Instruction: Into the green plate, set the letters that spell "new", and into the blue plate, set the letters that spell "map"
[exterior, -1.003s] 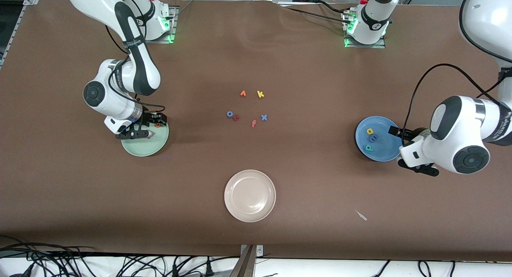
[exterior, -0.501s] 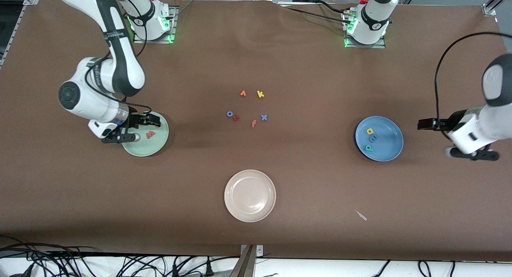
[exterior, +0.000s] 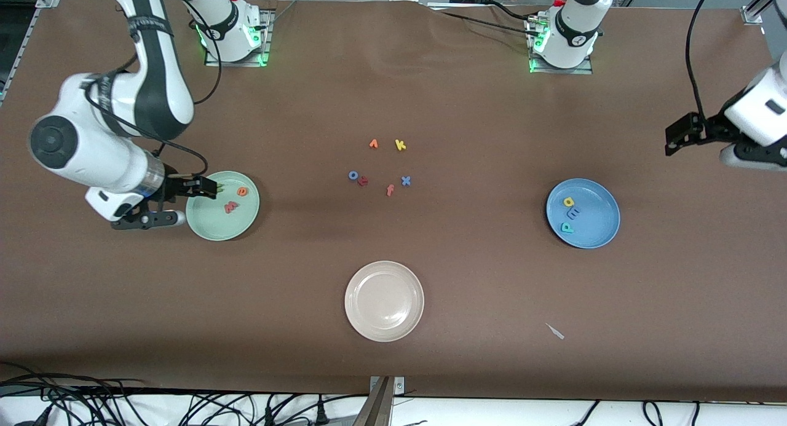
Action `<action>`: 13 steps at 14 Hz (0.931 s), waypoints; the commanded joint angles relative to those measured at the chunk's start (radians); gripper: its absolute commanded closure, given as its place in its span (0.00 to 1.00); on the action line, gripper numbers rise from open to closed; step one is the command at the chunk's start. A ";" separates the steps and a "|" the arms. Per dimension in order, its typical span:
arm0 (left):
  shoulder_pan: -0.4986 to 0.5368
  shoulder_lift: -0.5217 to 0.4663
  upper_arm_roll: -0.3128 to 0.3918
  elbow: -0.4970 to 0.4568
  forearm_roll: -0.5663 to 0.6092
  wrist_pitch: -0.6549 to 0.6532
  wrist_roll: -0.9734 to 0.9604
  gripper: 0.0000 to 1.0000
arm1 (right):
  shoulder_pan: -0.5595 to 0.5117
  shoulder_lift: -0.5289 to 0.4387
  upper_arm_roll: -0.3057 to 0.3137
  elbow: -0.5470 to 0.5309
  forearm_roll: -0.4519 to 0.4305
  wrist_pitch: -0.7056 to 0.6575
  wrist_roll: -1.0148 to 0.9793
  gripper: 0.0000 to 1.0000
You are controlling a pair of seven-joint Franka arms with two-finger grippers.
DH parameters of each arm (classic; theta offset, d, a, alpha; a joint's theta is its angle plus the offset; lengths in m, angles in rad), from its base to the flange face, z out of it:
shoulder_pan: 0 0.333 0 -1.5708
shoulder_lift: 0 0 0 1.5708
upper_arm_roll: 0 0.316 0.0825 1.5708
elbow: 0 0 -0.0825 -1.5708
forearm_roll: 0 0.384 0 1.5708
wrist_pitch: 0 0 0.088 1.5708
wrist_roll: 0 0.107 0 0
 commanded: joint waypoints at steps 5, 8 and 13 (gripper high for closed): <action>0.000 -0.014 0.015 -0.025 -0.050 -0.004 0.017 0.00 | -0.004 -0.012 -0.039 0.276 -0.109 -0.228 0.017 0.00; 0.000 -0.012 0.015 -0.023 -0.066 0.006 0.017 0.00 | -0.001 -0.039 -0.016 0.267 -0.102 -0.236 0.034 0.00; 0.000 -0.008 0.015 -0.025 -0.084 0.013 0.018 0.00 | -0.396 -0.161 0.405 0.233 -0.109 -0.305 0.072 0.00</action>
